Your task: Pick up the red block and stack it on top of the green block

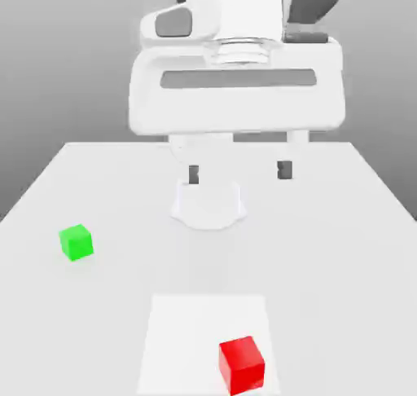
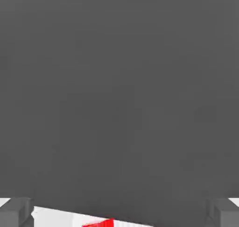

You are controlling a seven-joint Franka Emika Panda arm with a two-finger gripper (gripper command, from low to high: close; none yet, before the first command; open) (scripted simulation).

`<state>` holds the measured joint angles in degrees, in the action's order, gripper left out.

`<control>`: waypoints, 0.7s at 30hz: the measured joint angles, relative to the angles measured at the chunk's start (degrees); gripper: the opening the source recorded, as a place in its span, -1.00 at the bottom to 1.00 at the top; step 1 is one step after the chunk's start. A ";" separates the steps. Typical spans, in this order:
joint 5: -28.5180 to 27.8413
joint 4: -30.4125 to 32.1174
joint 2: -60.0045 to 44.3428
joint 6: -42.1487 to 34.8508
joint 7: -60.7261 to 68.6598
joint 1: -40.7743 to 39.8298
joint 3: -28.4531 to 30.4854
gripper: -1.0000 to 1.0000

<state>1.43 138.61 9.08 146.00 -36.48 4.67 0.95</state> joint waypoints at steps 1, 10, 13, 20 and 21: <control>0.02 0.39 -2.08 0.81 0.48 0.16 -0.06 0.00; -1.16 3.49 -20.74 8.56 3.63 1.18 -0.66 0.00; -1.23 2.82 -26.96 13.42 3.79 1.19 -0.71 0.00; -1.28 2.31 -30.50 16.31 3.75 1.15 -0.78 -1.00; -1.28 2.20 -31.23 16.93 3.75 1.12 -0.81 -1.00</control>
<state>0.15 140.80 -22.15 162.93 -32.73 5.78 0.15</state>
